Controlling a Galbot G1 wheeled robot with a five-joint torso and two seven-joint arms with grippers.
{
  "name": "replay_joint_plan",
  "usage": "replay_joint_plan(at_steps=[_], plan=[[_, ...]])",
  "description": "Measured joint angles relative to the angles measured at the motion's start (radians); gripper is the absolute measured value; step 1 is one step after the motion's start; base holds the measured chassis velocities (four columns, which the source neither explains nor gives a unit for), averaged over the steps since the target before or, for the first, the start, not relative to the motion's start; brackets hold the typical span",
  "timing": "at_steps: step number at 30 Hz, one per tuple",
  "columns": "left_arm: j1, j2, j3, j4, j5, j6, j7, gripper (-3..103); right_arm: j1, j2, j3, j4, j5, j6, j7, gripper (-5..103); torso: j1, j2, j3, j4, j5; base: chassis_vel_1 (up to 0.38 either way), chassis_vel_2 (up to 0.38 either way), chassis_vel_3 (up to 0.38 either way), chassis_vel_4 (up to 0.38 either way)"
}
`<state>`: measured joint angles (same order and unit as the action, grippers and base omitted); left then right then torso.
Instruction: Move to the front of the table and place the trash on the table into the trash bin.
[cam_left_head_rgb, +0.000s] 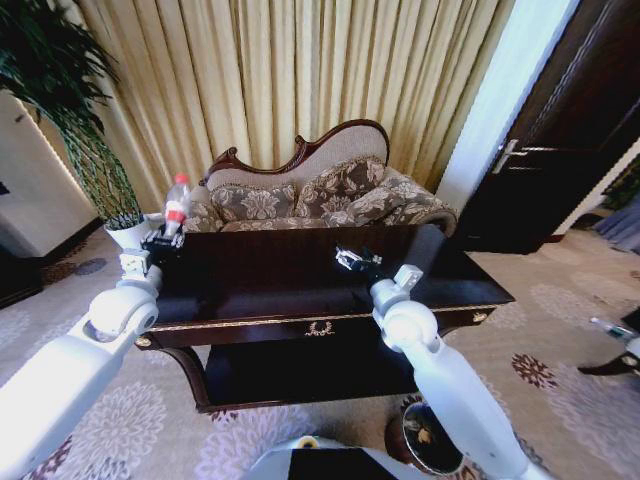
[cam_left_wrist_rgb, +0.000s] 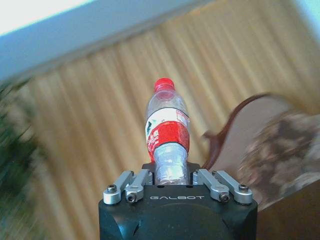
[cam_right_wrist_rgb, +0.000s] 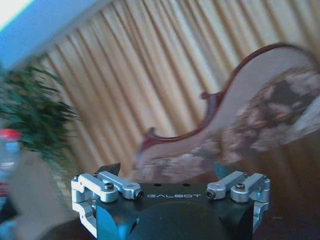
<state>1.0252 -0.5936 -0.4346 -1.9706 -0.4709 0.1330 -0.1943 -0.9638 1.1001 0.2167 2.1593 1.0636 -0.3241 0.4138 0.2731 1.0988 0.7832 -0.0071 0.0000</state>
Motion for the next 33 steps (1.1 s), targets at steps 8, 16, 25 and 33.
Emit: replay_joint_plan(at_steps=[8,16,25,33], plan=[[-0.042,0.049,0.05,-0.034,0.01,-0.173,0.216,30,0.052,-0.038,0.01,0.054,0.134,0.0,-0.08,100,0.0,0.0,0.0,0.0,0.0,0.0,0.0,0.0,0.0],[-0.077,0.101,0.113,-0.109,-0.077,-0.193,0.268,30,0.149,-0.03,-0.037,0.034,0.169,-0.002,-0.121,100,0.0,0.0,0.0,0.0001,0.0001,0.0,0.0,0.0,0.0],[-0.216,0.138,0.228,-0.066,-0.052,-0.233,0.309,30,0.309,0.005,-0.131,-0.041,0.174,-0.017,-0.128,100,0.0,0.0,0.0,0.0001,-0.0001,0.0,0.0,0.0,0.0],[-0.261,0.127,0.291,-0.063,-0.037,-0.229,0.308,30,0.365,0.031,-0.178,-0.074,0.159,-0.024,-0.124,100,0.0,0.0,0.0,0.0002,-0.0001,0.0,0.0,0.0,0.0]])
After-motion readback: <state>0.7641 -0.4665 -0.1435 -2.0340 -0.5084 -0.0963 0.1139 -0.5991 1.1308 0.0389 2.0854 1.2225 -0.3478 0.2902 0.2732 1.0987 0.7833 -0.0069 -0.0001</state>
